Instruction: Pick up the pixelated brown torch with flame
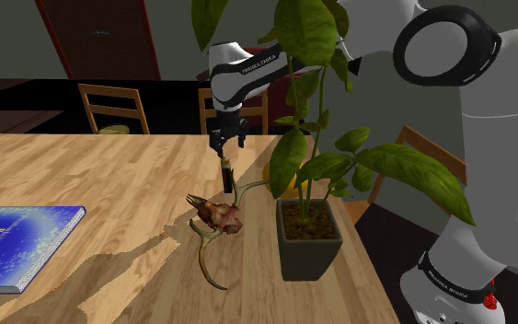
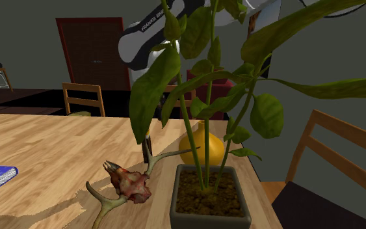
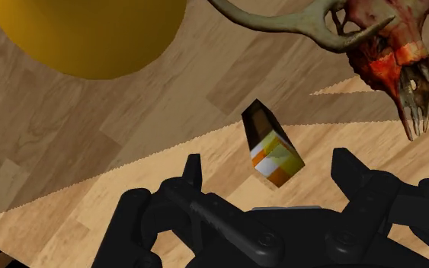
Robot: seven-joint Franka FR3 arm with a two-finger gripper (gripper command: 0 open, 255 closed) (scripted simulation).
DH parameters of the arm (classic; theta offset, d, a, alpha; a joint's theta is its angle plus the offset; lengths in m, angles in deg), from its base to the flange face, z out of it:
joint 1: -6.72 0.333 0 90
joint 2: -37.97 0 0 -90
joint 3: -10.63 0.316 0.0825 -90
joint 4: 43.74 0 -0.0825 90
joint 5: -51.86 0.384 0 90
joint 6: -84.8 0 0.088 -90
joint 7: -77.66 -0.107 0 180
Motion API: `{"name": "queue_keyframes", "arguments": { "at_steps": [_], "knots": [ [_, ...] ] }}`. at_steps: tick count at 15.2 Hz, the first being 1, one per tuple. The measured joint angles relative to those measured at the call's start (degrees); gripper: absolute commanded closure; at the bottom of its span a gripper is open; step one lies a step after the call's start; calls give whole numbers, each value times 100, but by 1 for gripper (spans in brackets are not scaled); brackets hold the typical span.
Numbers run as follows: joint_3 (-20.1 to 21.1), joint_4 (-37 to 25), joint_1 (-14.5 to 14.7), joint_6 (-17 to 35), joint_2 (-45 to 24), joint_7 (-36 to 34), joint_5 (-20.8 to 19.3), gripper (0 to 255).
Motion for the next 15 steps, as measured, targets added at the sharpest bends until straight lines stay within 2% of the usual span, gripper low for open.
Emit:
{"name": "queue_keyframes", "arguments": {
  "at_steps": [2, 4, 10, 11, 15],
  "knots": [
    [13, -503, 50, -115, -448, -27, -13, 0],
    [17, -660, 72, -80, -664, -41, -22, 0],
    [11, -575, 82, 246, -912, -55, -37, 0],
    [10, -569, 83, 271, -930, -57, -38, 255],
    [11, -572, 85, 289, -948, -58, -38, 255]
  ]
}}
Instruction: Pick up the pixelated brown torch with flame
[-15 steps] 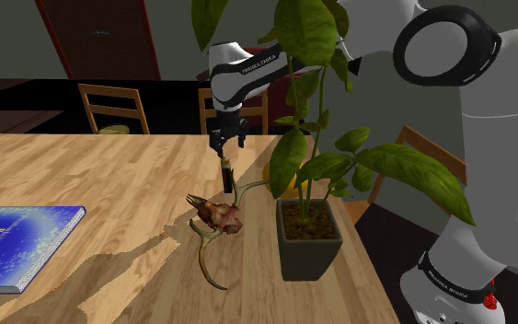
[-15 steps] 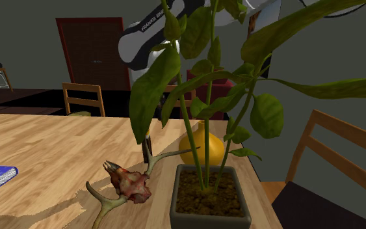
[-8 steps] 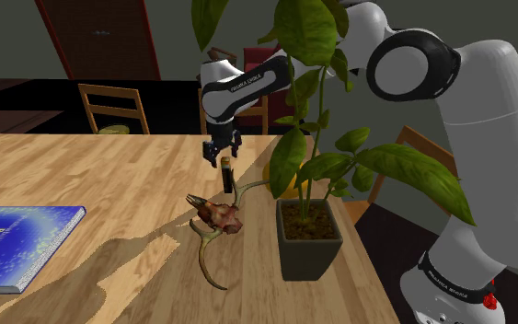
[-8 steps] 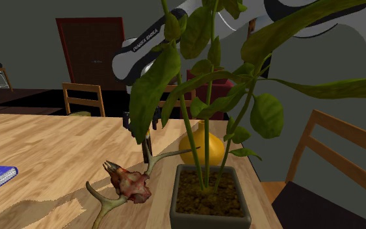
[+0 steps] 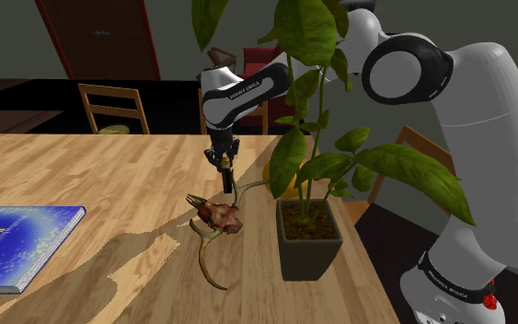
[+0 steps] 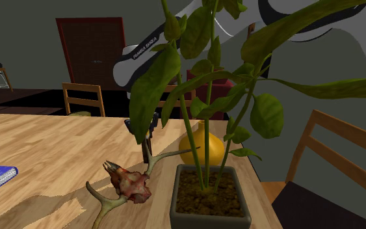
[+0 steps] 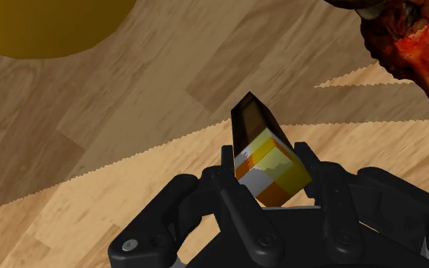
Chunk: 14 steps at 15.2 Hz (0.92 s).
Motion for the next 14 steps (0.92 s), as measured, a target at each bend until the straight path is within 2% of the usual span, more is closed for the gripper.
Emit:
{"name": "queue_keyframes", "arguments": {
  "at_steps": [6, 14],
  "knots": [
    [1, 9, 0, 5, 6, 0, 0, 255],
    [9, -139, -4, -400, 262, 10, 16, 255]
  ]
}}
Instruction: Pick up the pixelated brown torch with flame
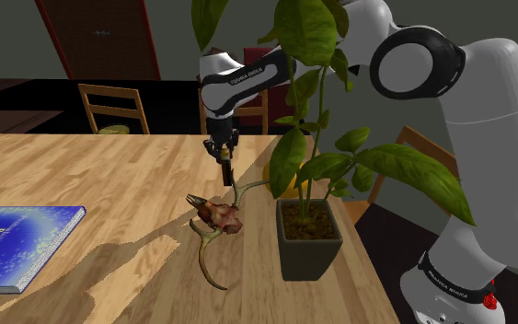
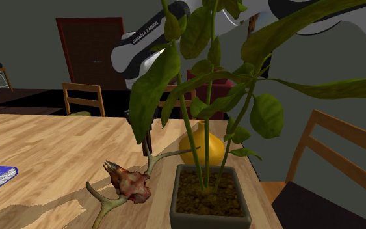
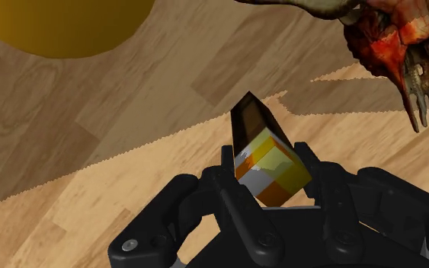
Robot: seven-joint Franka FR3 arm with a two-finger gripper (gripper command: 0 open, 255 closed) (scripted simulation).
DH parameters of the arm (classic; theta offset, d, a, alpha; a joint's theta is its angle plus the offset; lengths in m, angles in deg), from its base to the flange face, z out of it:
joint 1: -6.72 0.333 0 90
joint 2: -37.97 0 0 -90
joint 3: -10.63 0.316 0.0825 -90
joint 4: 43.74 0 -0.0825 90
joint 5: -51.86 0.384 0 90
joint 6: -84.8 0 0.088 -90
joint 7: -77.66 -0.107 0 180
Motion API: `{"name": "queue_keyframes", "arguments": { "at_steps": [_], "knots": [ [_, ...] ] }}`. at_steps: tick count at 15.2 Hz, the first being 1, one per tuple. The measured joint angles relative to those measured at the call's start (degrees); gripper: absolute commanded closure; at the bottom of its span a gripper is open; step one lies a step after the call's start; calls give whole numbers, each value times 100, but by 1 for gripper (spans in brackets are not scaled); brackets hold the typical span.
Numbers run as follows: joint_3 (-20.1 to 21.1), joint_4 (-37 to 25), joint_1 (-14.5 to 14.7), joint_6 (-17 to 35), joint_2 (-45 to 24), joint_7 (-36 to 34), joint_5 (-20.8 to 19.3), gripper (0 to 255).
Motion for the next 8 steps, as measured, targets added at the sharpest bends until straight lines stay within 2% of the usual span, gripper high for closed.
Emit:
{"name": "queue_keyframes", "arguments": {
  "at_steps": [8],
  "knots": [
    [7, -336, 0, -492, 157, 14, 13, 255]
  ]
}}
